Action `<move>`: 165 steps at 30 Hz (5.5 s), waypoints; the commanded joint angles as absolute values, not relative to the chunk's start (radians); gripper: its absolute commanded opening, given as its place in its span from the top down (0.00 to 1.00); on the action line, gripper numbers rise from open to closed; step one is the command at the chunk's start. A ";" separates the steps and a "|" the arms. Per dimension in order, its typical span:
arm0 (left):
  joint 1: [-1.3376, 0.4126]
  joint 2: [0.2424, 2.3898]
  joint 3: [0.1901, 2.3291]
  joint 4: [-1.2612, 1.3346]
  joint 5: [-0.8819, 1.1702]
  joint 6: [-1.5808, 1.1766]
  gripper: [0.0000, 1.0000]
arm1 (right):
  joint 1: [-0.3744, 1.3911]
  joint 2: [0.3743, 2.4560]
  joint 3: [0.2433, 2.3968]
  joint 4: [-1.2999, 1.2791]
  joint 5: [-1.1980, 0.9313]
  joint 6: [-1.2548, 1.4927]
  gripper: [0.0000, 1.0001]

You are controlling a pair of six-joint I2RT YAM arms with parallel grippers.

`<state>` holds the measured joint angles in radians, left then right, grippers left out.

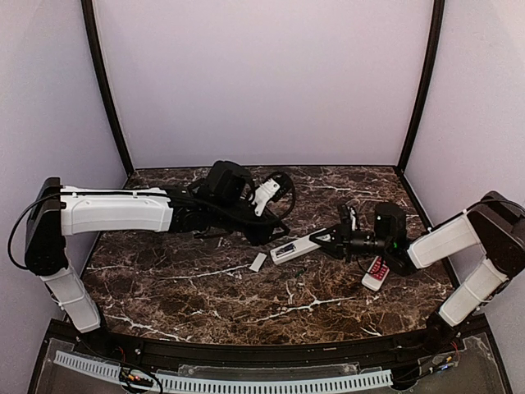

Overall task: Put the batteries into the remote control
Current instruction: Press the battery in the battery compartment.

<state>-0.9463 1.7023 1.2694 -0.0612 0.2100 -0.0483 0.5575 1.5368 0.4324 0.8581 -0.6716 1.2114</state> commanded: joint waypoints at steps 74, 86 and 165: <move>-1.048 1.667 1.219 -0.256 0.482 0.803 0.84 | 0.660 1.635 0.938 -0.067 -1.121 0.635 1.00; -1.048 1.677 1.198 -0.276 0.454 0.798 0.88 | 0.661 1.610 0.927 -0.038 -1.122 0.656 1.00; -1.079 1.623 1.076 -0.337 0.231 0.944 0.77 | 0.619 1.496 0.880 0.129 -1.183 0.746 1.00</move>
<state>-1.0763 1.5871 1.1217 -0.1738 0.3000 0.9741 0.6216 1.5425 0.8654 0.0505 -1.0840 0.7380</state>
